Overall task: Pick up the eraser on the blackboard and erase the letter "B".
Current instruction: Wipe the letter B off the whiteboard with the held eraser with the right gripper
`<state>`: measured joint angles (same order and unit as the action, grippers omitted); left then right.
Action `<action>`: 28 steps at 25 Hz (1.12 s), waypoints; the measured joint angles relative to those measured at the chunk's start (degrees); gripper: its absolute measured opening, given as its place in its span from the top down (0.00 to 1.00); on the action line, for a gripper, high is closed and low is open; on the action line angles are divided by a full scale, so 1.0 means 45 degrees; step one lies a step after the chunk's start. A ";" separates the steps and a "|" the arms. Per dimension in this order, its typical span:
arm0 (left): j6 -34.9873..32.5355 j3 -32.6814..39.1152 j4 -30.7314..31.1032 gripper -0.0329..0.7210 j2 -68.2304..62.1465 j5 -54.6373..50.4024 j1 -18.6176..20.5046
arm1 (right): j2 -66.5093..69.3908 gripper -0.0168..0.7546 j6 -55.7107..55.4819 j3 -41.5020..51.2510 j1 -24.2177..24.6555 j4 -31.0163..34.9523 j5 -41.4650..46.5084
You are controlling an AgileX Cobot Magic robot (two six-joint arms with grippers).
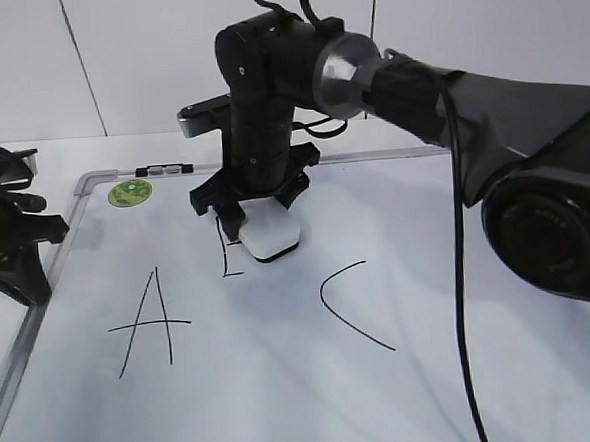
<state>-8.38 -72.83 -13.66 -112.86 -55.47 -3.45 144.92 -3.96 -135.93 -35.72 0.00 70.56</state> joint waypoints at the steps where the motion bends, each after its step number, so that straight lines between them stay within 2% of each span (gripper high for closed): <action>1: 0.0000 0.0000 0.0000 0.93 0.0000 0.0000 0.0000 | 0.0000 0.25 0.0000 0.0000 0.0000 0.0000 0.0000; 10: 0.0000 0.0000 0.0000 0.93 0.0000 -0.0098 0.0000 | -0.0023 0.26 0.0000 0.0000 0.0041 0.0448 0.0027; 16: 0.0000 0.0000 0.0000 0.93 0.0000 -0.0126 0.0000 | -0.0051 0.26 -0.0026 0.0000 -0.0005 0.1476 0.0032; 28: 0.0000 0.0000 0.0018 0.93 0.0000 -0.0201 0.0000 | -0.0311 0.27 0.0272 0.0777 -0.0905 0.0806 -0.0229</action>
<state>-8.38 -72.83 -13.58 -112.86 -56.37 -3.45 143.53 -2.74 -132.43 -39.79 3.63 69.53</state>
